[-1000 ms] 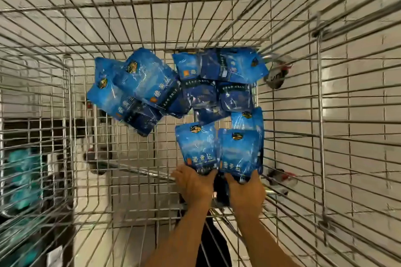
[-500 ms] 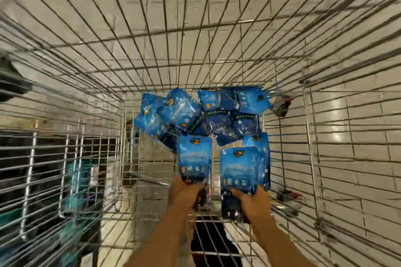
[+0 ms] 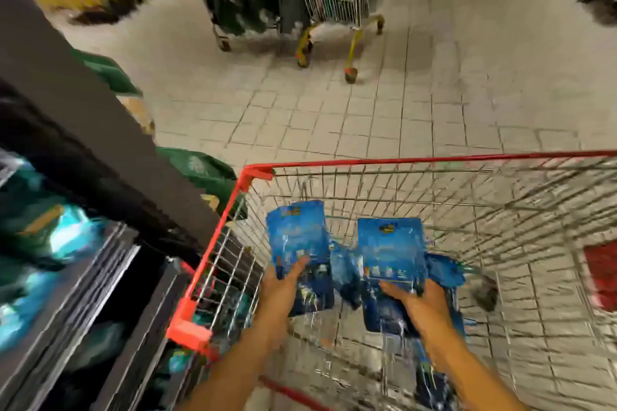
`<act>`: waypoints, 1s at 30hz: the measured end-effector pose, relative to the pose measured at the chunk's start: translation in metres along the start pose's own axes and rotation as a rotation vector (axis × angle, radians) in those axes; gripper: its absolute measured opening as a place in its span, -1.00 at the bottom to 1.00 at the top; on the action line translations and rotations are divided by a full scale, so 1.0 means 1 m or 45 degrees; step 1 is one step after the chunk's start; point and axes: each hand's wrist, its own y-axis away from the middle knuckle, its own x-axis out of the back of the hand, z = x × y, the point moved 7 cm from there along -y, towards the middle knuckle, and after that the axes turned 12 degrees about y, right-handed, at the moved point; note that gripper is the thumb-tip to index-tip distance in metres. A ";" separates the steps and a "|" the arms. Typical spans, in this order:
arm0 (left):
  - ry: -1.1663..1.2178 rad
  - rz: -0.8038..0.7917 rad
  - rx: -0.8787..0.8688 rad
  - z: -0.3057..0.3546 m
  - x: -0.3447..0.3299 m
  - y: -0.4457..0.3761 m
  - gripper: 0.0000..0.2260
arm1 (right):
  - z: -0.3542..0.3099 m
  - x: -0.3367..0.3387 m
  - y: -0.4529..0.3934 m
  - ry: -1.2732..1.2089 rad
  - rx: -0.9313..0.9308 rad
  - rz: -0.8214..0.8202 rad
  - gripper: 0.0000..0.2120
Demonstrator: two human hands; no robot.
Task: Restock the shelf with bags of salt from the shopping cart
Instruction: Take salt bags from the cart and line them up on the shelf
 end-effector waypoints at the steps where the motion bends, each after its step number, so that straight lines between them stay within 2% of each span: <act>1: 0.069 0.011 -0.058 0.019 0.016 0.017 -0.50 | -0.018 -0.004 0.017 -0.009 0.053 -0.011 -0.55; 3: 0.186 0.027 -0.210 0.055 0.051 0.054 -0.62 | -0.053 -0.017 0.055 0.002 0.130 -0.056 -0.50; 5: 0.250 0.023 -0.364 0.087 0.091 0.096 -0.65 | -0.085 -0.032 0.092 -0.024 0.232 -0.095 -0.49; 10: 0.354 0.095 -0.703 0.152 0.198 0.208 -0.56 | -0.164 -0.086 0.197 -0.031 0.559 -0.245 -0.48; 13: 0.385 0.216 -0.833 0.175 0.260 0.270 -0.54 | -0.201 -0.126 0.250 -0.103 0.711 -0.380 -0.54; 15: 0.411 0.308 -0.900 0.183 0.301 0.308 -0.44 | -0.223 -0.154 0.287 -0.158 0.790 -0.482 -0.54; 17: 0.426 0.427 -0.973 0.187 0.336 0.348 -0.39 | -0.248 -0.181 0.329 -0.213 0.895 -0.609 -0.56; 20: 0.400 0.613 -1.146 0.192 0.379 0.410 -0.49 | -0.280 -0.215 0.393 -0.250 1.064 -0.790 -0.56; 23: 0.425 0.746 -1.282 0.193 0.414 0.466 -0.50 | -0.306 -0.249 0.452 -0.231 1.209 -0.999 -0.54; 30: 0.453 1.135 -1.657 0.186 0.493 0.605 -0.59 | -0.346 -0.321 0.607 -0.309 1.337 -1.596 -0.59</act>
